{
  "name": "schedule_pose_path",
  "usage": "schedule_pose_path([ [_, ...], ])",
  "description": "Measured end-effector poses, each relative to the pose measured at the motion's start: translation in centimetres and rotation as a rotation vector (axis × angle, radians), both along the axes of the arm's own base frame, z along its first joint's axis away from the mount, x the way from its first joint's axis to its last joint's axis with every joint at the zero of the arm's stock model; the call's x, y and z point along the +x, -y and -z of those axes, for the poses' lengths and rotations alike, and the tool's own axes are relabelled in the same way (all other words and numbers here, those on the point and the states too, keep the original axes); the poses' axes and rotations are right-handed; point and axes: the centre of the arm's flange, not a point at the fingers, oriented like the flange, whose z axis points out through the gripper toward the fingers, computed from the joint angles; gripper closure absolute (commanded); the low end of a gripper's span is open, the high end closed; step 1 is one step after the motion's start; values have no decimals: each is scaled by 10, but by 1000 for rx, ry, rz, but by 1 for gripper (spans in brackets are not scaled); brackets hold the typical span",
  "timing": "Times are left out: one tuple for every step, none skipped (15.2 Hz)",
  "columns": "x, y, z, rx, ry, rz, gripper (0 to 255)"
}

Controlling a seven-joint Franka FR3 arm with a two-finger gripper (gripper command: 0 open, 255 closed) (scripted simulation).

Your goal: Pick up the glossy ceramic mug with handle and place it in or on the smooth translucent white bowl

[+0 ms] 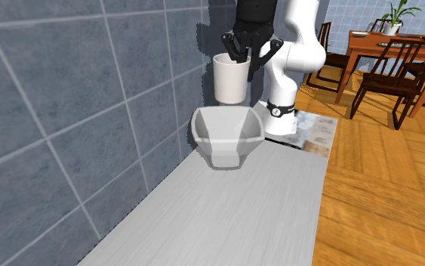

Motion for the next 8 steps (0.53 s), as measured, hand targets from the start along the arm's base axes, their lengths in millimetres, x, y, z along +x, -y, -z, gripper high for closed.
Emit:
schedule_pose_path([
  [-1,0,6,0,0,0,255],
  [-1,1,10,0,0,0,255],
  [0,1,15,0,0,0,255],
  [-1,1,20,0,0,0,255],
  [-1,1,26,0,0,0,255],
  [0,1,32,0,0,0,255],
  [0,0,37,0,0,0,255],
  [0,0,42,0,0,0,255],
])
